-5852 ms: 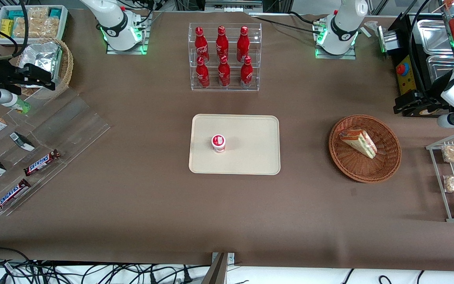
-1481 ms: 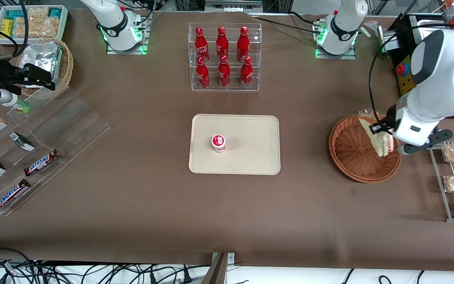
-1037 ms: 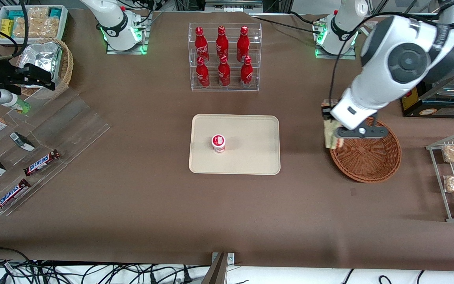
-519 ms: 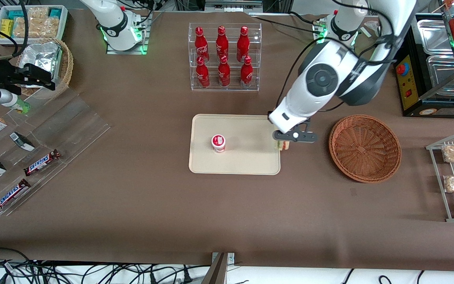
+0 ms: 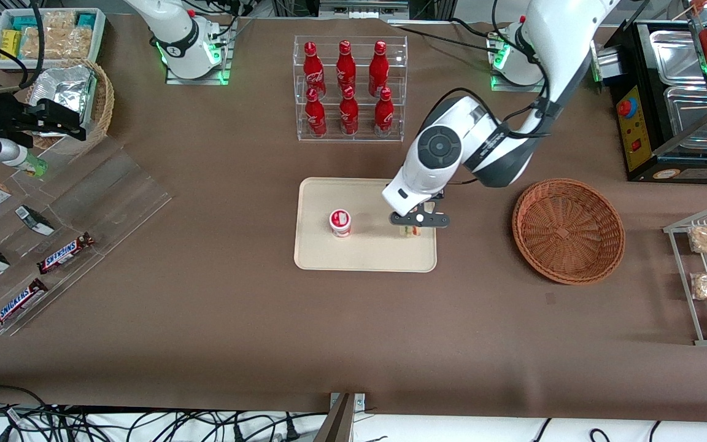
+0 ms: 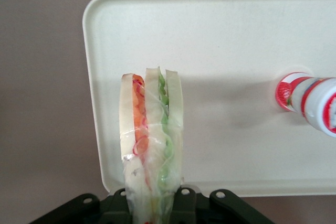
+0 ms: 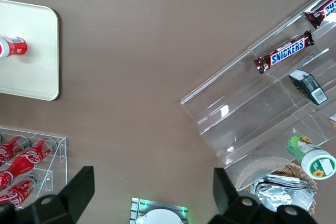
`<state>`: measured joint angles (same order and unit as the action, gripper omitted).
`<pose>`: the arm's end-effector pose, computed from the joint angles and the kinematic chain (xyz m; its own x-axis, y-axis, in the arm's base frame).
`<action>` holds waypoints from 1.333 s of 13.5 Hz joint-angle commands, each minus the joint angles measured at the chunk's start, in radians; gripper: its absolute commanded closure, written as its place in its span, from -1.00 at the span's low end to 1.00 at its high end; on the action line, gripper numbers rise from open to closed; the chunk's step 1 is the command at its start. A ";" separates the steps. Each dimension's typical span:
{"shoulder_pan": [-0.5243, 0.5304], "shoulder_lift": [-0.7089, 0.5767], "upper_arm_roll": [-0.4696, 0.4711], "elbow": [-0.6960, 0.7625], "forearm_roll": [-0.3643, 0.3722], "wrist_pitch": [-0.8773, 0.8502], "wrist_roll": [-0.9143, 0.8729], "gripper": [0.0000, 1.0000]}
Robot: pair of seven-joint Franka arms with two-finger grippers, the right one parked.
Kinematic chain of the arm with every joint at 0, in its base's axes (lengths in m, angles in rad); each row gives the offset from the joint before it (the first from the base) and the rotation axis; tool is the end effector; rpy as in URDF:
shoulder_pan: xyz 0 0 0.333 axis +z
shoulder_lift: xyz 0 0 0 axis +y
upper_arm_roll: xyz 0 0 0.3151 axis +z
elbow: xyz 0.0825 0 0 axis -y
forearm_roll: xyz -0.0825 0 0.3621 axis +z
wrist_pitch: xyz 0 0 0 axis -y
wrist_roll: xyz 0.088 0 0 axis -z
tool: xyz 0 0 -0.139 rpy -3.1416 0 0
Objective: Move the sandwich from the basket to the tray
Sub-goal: 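Carry the sandwich with the left gripper over the cream tray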
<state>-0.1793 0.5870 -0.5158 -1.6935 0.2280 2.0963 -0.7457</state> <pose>0.5191 -0.3735 0.2627 0.9909 -0.0165 -0.1333 -0.0163 -0.9999 0.0030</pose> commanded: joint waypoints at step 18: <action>0.024 -0.068 0.014 0.034 0.120 0.012 -0.190 -1.00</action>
<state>-0.1838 0.6295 -0.4990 -1.6491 0.3348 2.1733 -0.8821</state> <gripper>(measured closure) 0.000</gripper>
